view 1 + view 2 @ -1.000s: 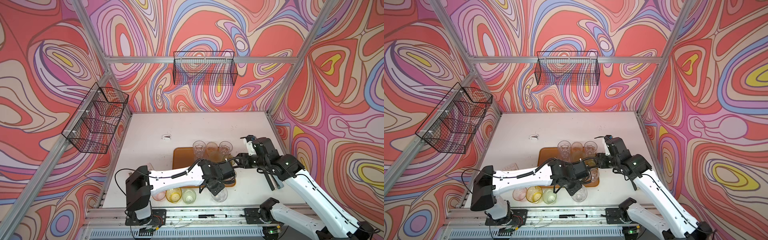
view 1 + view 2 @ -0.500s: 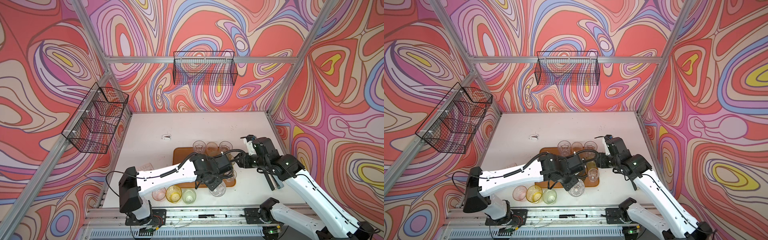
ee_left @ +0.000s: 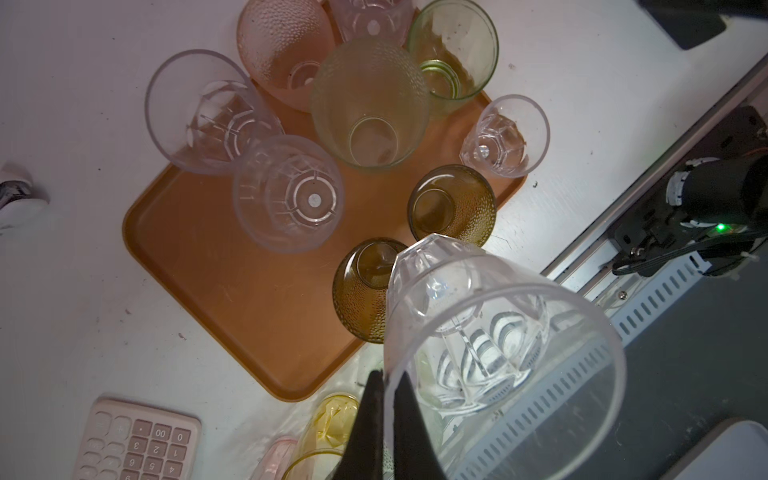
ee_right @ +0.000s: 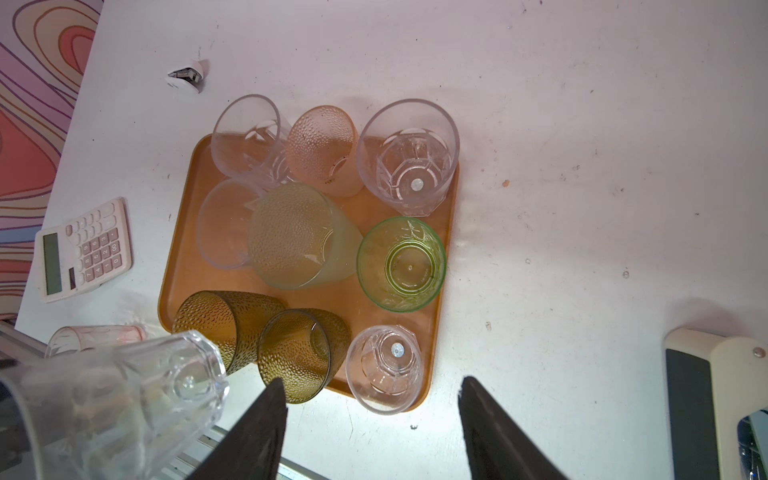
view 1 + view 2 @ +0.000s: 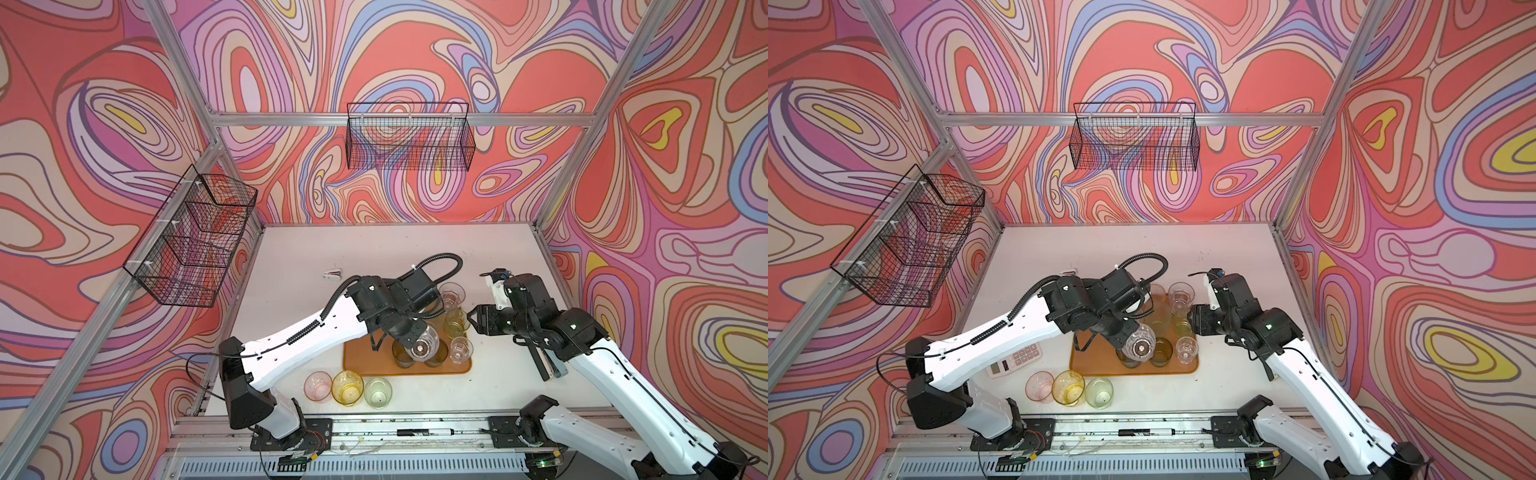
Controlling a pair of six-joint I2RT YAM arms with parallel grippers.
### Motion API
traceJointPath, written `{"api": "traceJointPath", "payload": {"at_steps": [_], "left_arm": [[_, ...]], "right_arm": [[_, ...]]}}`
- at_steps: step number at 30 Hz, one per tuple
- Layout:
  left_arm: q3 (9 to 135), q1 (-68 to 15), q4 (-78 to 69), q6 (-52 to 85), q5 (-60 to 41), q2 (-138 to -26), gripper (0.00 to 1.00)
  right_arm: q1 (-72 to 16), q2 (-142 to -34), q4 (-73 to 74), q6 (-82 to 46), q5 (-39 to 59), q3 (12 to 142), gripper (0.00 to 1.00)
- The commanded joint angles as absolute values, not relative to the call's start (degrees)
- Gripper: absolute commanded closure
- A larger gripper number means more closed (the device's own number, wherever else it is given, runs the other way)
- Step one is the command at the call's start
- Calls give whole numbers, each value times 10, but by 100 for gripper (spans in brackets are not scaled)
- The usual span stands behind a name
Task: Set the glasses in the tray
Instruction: 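Lift the clear glass and carry it to the tray's far edge, then lower the clear glass onto the tray's far edge and open the left gripper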
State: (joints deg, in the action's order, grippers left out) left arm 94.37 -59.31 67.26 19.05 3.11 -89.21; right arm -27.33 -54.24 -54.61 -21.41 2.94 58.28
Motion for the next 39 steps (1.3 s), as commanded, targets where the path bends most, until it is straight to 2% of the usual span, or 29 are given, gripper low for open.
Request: {"api": "traceJointPath", "payload": {"at_steps": [1,24,39], "left_arm": [[974,-570,718,183,42,-879,100],[1035,-374,774,177,59,-917,100],[987,-315,690,185,66,-963,100]], "right_arm": [[-272,-553,-535,-194,33,595,32],[-272,-559,-518,-182,48,599,32],[-272,-561,-519,-180,48,594,33]]}}
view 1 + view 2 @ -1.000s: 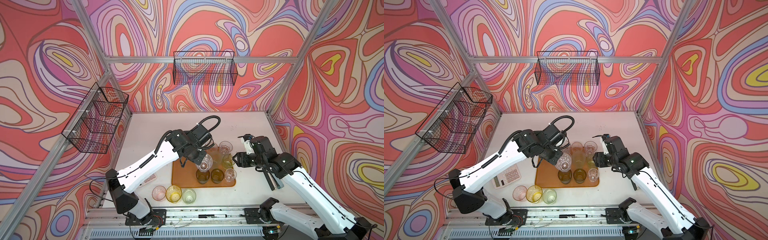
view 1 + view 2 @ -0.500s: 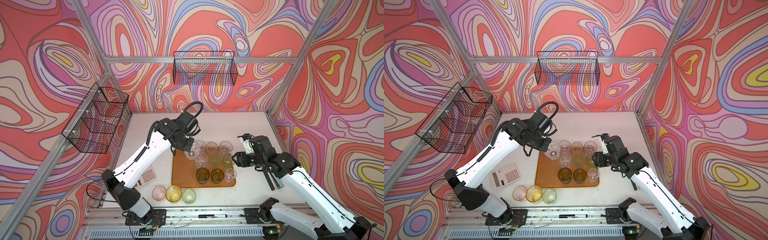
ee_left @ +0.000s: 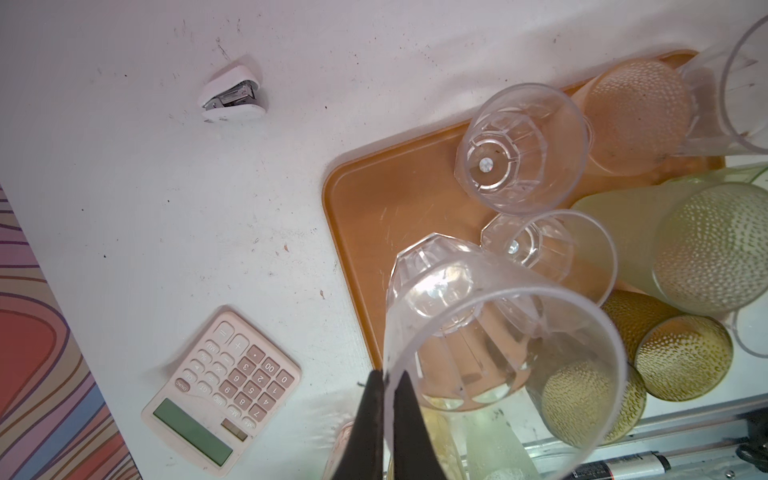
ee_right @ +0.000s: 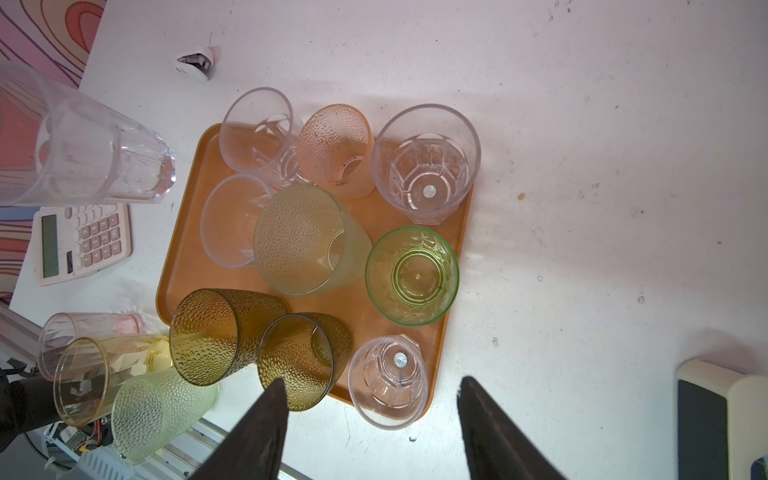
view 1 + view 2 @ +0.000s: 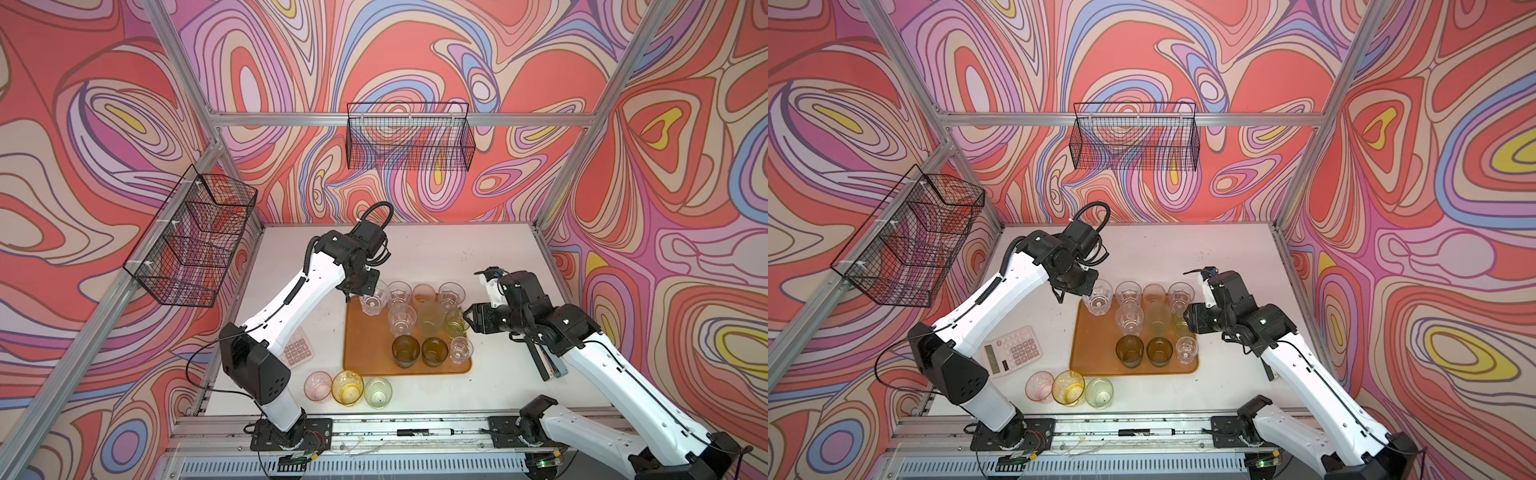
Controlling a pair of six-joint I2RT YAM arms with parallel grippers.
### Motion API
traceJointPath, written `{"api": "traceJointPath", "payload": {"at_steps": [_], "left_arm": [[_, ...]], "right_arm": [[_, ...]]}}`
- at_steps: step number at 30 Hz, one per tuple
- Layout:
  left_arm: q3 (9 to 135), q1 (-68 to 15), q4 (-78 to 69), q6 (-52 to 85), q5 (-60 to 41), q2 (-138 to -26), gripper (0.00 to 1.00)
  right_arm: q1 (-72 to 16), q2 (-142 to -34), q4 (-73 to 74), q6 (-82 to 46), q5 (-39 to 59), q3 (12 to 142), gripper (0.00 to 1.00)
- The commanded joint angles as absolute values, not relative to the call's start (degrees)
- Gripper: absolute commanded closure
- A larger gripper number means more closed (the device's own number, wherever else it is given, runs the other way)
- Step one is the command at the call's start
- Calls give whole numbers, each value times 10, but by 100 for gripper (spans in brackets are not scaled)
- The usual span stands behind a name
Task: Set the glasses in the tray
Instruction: 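Lower the clear glass onto the tray's far edge and open the left gripper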
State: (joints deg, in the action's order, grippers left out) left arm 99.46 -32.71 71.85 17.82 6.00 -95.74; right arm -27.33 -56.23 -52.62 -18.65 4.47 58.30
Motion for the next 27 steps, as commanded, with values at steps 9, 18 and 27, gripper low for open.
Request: {"api": "traceJointPath", "payload": {"at_steps": [9,18,27], "left_arm": [[955,-283,640,196,41,-972,100],[937,-269,601,195,29,-1000,100],[910,-250,561,197,5,-1019,100]], "right_arm": [[-272,-560,-521,-179,48,591,33],[-272,-560,-519,-181,50,586,33],[-272,-561,-520,-183,50,586,33]]}}
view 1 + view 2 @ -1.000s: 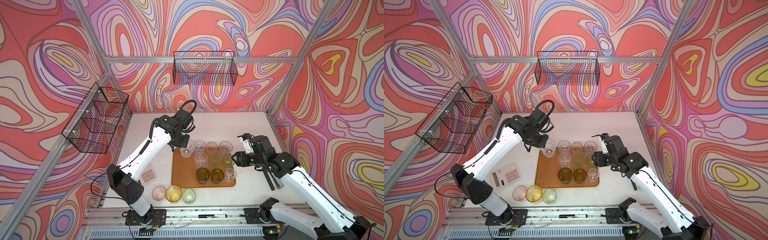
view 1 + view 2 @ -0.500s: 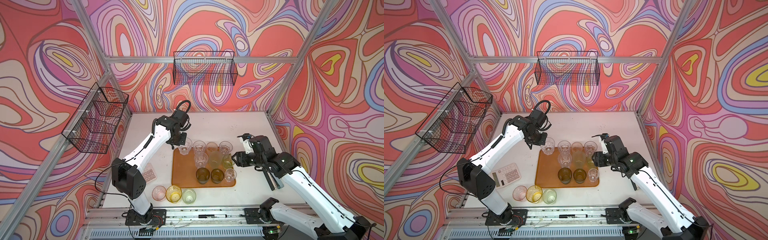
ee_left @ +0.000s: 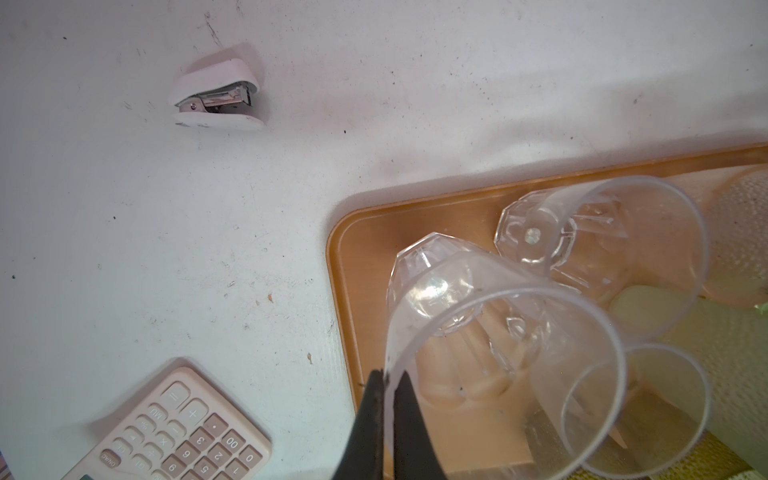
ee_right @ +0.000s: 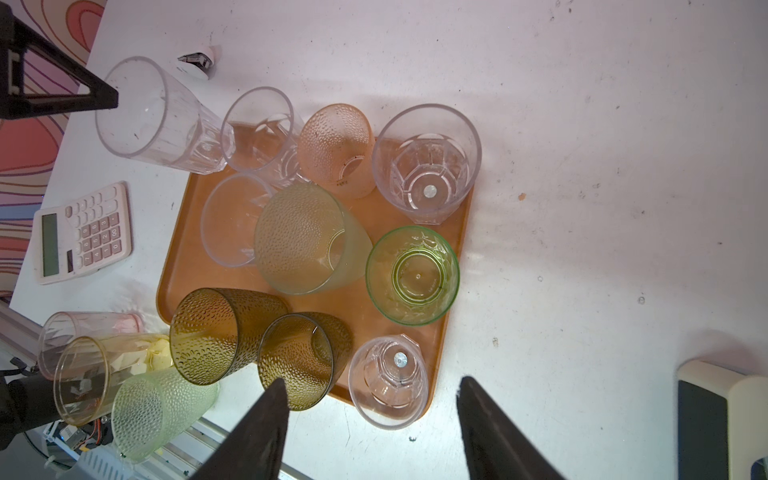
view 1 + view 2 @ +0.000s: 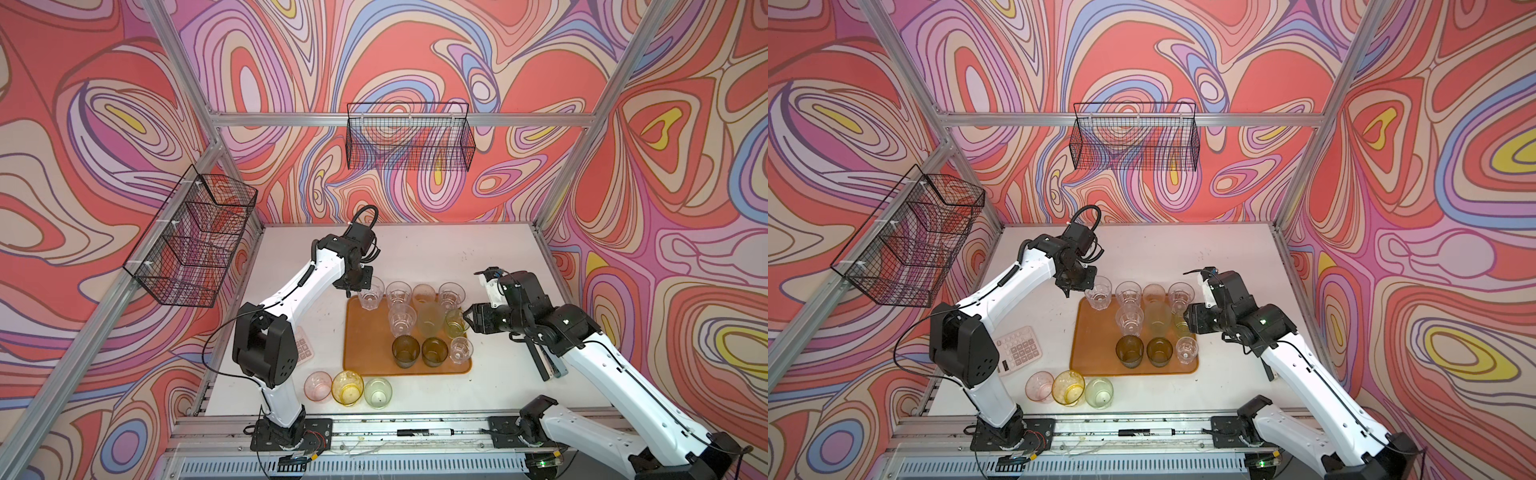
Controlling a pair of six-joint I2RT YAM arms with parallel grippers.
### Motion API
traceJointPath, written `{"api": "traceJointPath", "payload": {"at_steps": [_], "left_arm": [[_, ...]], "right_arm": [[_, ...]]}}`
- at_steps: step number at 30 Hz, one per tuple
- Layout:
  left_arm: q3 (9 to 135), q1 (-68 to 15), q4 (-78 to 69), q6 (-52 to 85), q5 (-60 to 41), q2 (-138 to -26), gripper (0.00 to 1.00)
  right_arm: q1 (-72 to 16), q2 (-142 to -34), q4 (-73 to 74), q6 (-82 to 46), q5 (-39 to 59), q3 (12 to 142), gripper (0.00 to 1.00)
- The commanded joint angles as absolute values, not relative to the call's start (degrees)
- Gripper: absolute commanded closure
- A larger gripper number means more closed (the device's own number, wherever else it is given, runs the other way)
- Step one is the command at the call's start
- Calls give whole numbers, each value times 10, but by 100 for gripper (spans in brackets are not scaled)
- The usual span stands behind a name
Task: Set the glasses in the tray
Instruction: 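Lower the clear glass onto the tray's far edge and open the left gripper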
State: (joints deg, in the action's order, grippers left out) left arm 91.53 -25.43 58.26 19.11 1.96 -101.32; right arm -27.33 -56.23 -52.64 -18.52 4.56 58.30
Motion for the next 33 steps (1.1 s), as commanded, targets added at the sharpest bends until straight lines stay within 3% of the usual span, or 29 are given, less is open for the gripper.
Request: {"api": "traceJointPath", "payload": {"at_steps": [1,33], "left_arm": [[908,-249,559,195,2,-1023,100],[879,-234,516,196,-10,-1074,100]], "right_arm": [[-272,-562,-521,-183,51,586,33],[-271,-565,-538,-182,48,596,33]]}}
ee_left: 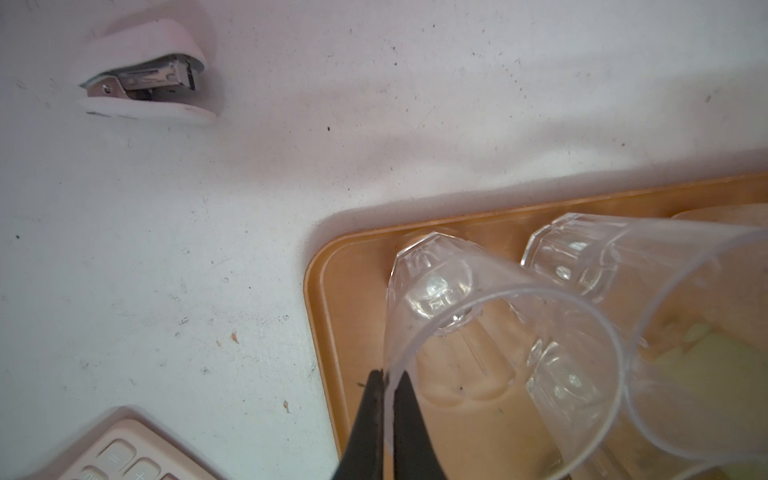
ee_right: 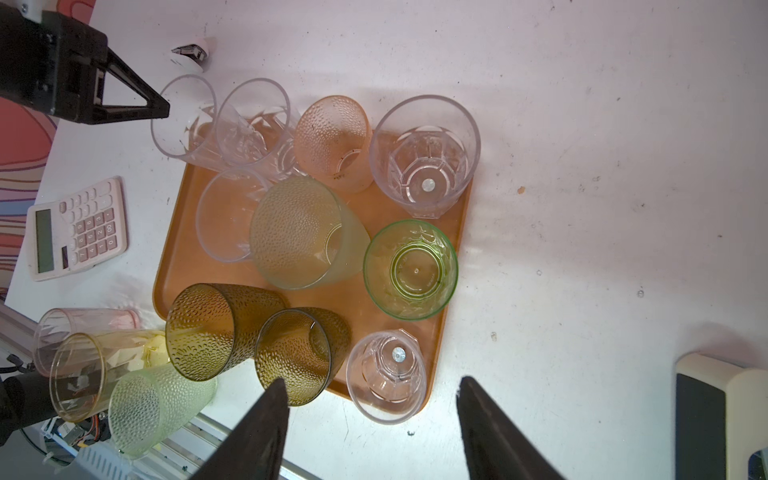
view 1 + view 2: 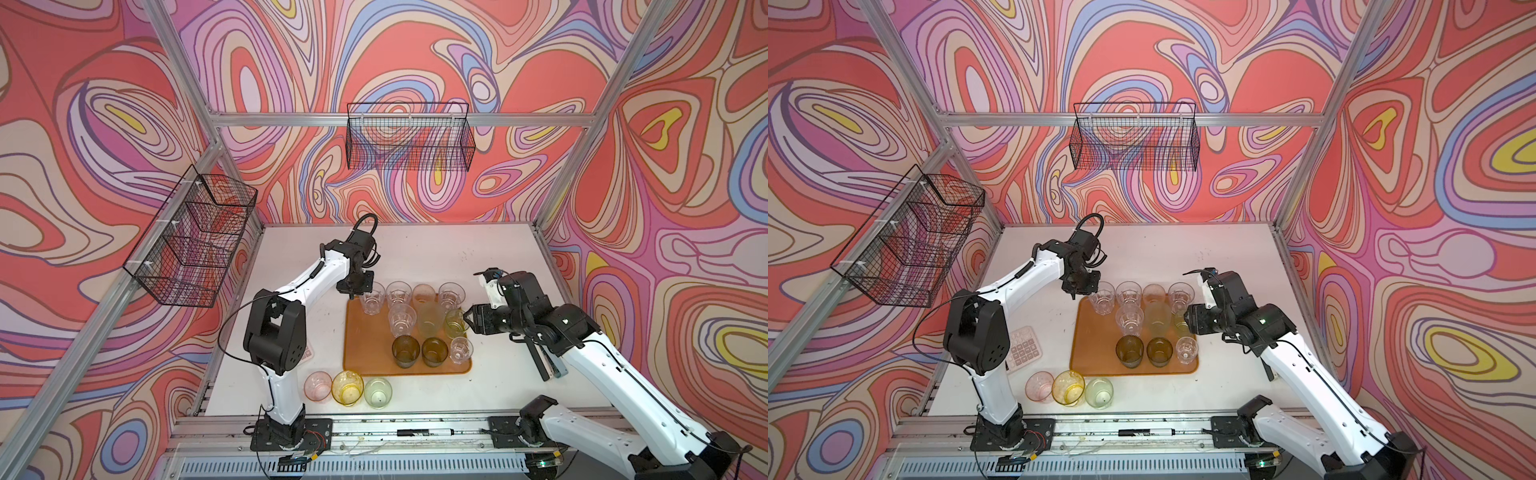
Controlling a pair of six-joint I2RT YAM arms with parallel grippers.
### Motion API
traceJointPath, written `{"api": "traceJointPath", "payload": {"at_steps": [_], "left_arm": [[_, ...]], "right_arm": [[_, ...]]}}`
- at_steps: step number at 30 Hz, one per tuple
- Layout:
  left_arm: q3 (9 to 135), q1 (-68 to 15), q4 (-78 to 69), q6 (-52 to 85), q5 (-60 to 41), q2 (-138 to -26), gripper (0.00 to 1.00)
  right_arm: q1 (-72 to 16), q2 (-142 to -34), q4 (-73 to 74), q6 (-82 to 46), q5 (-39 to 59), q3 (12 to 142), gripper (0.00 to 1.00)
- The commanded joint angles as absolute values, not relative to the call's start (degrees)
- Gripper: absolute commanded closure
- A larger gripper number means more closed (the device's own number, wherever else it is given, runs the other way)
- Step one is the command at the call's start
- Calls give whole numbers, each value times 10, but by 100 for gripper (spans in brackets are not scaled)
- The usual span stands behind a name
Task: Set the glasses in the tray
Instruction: 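Lower the clear glass onto the tray's far edge and open the left gripper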
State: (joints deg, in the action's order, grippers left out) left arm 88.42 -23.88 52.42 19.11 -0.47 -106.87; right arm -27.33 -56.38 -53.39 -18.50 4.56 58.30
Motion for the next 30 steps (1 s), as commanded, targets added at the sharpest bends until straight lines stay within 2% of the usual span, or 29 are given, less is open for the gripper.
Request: {"api": "traceJointPath", "payload": {"at_steps": [1,8,15,22,26,30], "left_arm": [[878,-234,515,196,-10,-1073,100],[874,-234,515,196,-10,-1077,100],[869,-234,511,198,-9,-1068,93],[879,-234,521,197,-13,-1064,82],[881,-234,524,199,-15,-1050,67],[886,-234,531,201,-10,-1035,64]], "right_arm": [[-272,-565,-538,-182,49,596,33],[-272,-565,-538,-184,49,596,33],[-272,-563,-539,-183,49,596,33],[-272,-561,-541,-185,48,596,33],[-272,-558,-543,-185,47,597,33],[-272,-558,-542,-185,47,598,33]]}}
